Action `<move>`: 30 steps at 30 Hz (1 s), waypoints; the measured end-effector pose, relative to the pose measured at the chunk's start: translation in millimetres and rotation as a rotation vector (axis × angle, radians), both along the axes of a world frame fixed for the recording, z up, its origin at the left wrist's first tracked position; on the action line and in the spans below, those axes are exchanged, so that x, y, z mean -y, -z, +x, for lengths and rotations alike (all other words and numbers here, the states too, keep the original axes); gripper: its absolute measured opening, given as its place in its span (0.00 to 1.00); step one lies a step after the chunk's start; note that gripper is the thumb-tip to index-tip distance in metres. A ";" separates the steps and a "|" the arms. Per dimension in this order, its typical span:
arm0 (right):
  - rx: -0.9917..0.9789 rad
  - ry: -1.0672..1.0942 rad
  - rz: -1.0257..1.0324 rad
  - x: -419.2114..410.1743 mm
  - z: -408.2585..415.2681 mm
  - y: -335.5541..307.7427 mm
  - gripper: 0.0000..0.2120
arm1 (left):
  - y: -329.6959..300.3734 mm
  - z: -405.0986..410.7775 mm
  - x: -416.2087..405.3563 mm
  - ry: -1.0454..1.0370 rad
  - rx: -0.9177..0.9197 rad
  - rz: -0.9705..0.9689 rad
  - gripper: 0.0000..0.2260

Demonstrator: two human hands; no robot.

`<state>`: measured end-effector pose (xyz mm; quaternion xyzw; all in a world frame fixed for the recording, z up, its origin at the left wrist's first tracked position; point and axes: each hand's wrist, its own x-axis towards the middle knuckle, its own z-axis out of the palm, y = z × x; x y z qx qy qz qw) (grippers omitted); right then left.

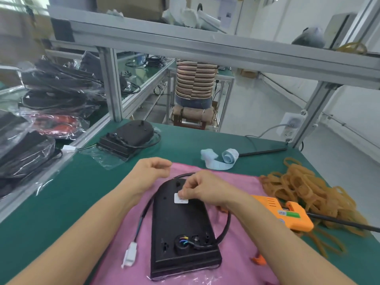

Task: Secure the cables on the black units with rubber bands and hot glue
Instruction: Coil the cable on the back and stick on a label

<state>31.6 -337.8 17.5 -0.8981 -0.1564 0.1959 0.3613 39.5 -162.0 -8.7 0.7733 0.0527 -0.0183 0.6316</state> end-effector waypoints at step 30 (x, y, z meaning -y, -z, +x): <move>-0.212 0.234 0.475 80.5 -91.0 7.2 0.09 | 9.3 -77.4 12.9 0.129 0.062 0.335 0.23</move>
